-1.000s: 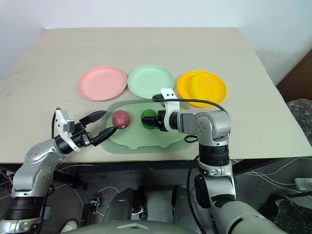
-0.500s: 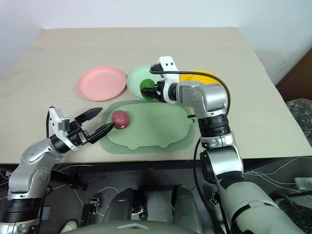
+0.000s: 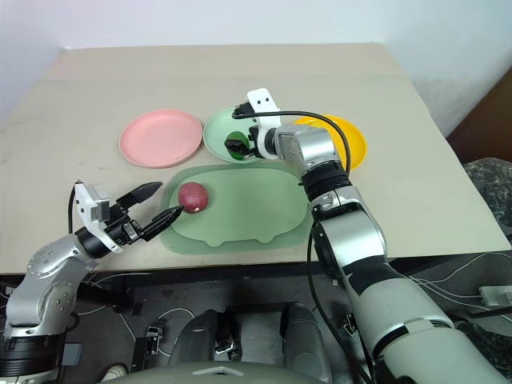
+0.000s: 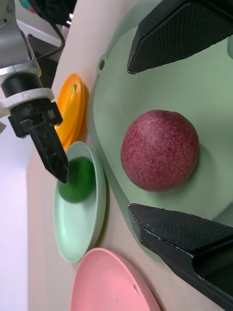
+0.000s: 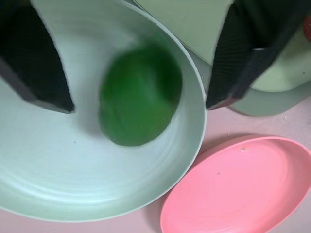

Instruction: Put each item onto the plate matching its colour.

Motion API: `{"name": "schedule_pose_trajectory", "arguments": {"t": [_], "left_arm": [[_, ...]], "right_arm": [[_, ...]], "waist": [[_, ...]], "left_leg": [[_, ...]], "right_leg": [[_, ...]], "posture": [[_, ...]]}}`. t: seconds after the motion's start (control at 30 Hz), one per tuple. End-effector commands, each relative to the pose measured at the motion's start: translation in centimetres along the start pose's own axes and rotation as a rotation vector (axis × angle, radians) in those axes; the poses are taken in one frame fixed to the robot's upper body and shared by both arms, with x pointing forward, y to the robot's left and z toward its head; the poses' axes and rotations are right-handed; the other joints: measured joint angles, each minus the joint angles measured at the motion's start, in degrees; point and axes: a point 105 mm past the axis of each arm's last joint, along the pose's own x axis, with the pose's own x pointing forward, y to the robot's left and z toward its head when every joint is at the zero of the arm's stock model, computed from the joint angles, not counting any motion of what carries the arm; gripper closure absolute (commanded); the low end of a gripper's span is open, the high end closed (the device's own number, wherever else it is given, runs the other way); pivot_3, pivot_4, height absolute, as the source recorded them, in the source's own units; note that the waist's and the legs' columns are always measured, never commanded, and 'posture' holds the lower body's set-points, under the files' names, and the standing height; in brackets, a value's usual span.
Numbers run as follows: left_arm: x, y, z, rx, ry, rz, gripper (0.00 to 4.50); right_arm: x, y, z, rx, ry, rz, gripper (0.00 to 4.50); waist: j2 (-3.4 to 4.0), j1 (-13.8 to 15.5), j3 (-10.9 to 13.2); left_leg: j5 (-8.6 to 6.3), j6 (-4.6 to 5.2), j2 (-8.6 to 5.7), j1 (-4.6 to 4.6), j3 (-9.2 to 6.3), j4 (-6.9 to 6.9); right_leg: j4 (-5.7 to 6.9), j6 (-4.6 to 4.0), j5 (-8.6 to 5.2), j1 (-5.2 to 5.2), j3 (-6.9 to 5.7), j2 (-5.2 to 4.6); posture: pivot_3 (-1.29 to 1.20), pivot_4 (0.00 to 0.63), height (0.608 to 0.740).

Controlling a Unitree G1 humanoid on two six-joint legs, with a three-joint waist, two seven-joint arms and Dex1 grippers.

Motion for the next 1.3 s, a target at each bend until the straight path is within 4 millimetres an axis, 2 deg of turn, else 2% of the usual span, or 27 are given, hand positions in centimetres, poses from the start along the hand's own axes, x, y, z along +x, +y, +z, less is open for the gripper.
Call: {"name": "schedule_pose_trajectory", "arguments": {"t": [0.03, 0.17, 0.43, 0.63, 0.87, 1.13, 1.3], "left_arm": [[-0.1, 0.0, 1.4, 0.056, -0.035, -0.004, 0.00], [0.0, 0.3, 1.6, 0.056, -0.046, 0.001, 0.00], [0.6, 0.5, 1.8, 0.067, -0.046, 0.014, 0.00], [1.3, 0.5, 1.0, 0.056, 0.001, 0.016, 0.00], [2.3, 0.8, 0.8, 0.030, 0.016, 0.049, 0.00], [3.6, 1.1, 0.3, 0.004, 0.064, 0.079, 0.00], [4.7, 0.9, 0.3, -0.007, 0.064, 0.036, 0.00]], "right_arm": [[-1.5, 0.7, 3.0, -0.051, -0.106, 0.043, 0.05], [-3.5, 1.0, 2.5, -0.062, -0.175, 0.078, 0.05], [-9.4, 3.9, 0.0, -0.087, -0.398, 0.161, 0.05], [-11.7, 4.5, -2.7, -0.097, -0.427, 0.150, 0.05], [-12.2, 3.6, -6.3, -0.143, -0.325, 0.083, 0.05], [-12.9, 2.7, -6.9, -0.134, -0.315, 0.036, 0.05], [-12.9, 2.4, -6.9, -0.126, -0.322, 0.005, 0.05]], "waist": [[0.01, 0.0, 0.0], [-0.02, 0.3, 0.0], [-0.03, 0.4, 0.0], [-0.04, 0.6, 0.0], [-0.05, 1.5, 0.0], [-0.06, 1.5, 0.0], [-0.07, 1.6, 0.0]], "left_leg": [[0.00, 0.00, 0.00, 0.00, 0.00, 0.00], [-0.02, -0.04, 0.00, 0.00, -0.04, 0.00], [-0.03, -0.08, 0.00, 0.01, -0.18, 0.01], [-0.04, -0.09, -0.02, 0.09, -0.21, 0.01], [-0.03, -0.08, -0.03, 0.12, -0.21, 0.05], [0.01, 0.00, -0.03, 0.15, -0.24, 0.07], [0.02, 0.02, -0.04, 0.15, -0.25, 0.13]], "right_leg": [[0.00, 0.00, 0.00, -0.01, 0.00, 0.00], [-0.02, 0.00, 0.00, 0.02, -0.01, -0.02], [0.01, 0.00, 0.01, 0.00, 0.00, -0.03], [-0.02, -0.01, 0.01, 0.10, 0.00, -0.03], [-0.03, -0.01, 0.01, 0.14, 0.01, -0.04], [-0.04, -0.01, 0.01, 0.19, 0.02, -0.03], [-0.03, -0.01, 0.01, 0.24, 0.01, -0.04]], "posture": [[0.00, 0.150, 0.695], [0.00, 0.150, 0.695], [0.00, 0.150, 0.695], [0.00, 0.150, 0.695], [0.00, 0.150, 0.695], [0.00, 0.150, 0.695], [0.00, 0.150, 0.695]]}}
